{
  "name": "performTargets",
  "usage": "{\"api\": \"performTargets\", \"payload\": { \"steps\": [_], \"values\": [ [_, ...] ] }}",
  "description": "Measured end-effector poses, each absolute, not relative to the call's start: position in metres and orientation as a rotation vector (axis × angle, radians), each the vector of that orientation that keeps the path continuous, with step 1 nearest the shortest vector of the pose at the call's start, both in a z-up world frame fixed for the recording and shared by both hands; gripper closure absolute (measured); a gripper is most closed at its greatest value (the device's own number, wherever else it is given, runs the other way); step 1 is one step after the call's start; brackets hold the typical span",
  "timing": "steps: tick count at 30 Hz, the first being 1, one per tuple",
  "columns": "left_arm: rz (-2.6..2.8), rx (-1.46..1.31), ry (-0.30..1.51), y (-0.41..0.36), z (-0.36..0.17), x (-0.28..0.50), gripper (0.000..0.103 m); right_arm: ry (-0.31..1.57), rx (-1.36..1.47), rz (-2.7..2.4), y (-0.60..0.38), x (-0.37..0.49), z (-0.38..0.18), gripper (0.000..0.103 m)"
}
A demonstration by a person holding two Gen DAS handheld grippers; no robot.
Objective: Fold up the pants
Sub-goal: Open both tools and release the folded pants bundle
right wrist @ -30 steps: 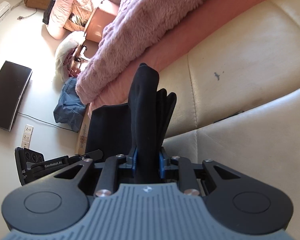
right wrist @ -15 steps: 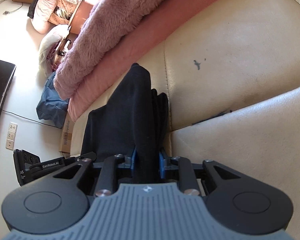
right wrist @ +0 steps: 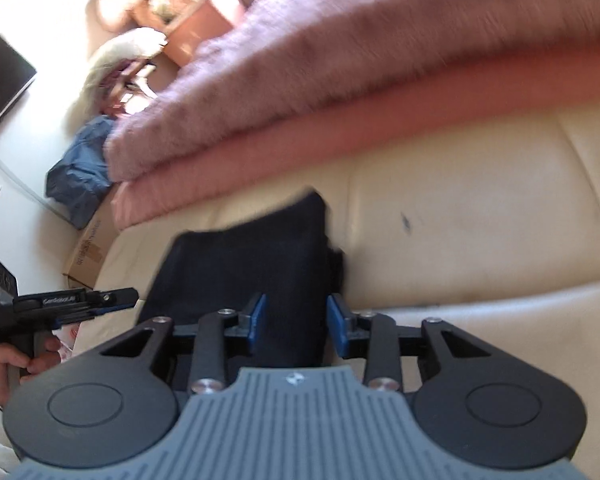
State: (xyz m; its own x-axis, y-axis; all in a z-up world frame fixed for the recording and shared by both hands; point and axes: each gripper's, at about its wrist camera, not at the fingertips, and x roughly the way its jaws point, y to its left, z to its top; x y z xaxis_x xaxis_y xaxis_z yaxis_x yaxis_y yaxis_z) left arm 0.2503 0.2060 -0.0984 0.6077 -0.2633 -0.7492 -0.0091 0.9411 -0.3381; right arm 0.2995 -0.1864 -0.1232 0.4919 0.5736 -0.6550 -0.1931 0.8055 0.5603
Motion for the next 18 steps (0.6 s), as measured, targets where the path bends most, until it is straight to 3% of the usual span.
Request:
{"api": "performTargets", "payload": {
  "steps": [3, 4, 7, 9, 18],
  "values": [
    [-0.125, -0.282, 0.88, 0.192, -0.1, 0.255, 0.09, 0.818, 0.299, 0.486, -0.164, 0.292, -0.103, 0.086],
    [-0.117, -0.278, 0.887, 0.189, -0.105, 0.258, 0.096, 0.791, 0.258, 0.486, -0.157, 0.292, -0.101, 0.087],
    [-0.115, -0.303, 0.917, 0.187, -0.119, 0.266, 0.099, 0.836, 0.214, 0.476, -0.143, 0.306, -0.112, 0.1],
    [-0.096, -0.32, 0.932, 0.189, -0.126, 0.268, 0.099, 0.865, 0.182, 0.443, -0.138, 0.314, -0.123, 0.103],
    [-0.031, -0.245, 0.919, 0.17, -0.115, 0.264, 0.097, 0.883, 0.138, 0.412, -0.133, 0.325, -0.138, 0.103]
  ]
}}
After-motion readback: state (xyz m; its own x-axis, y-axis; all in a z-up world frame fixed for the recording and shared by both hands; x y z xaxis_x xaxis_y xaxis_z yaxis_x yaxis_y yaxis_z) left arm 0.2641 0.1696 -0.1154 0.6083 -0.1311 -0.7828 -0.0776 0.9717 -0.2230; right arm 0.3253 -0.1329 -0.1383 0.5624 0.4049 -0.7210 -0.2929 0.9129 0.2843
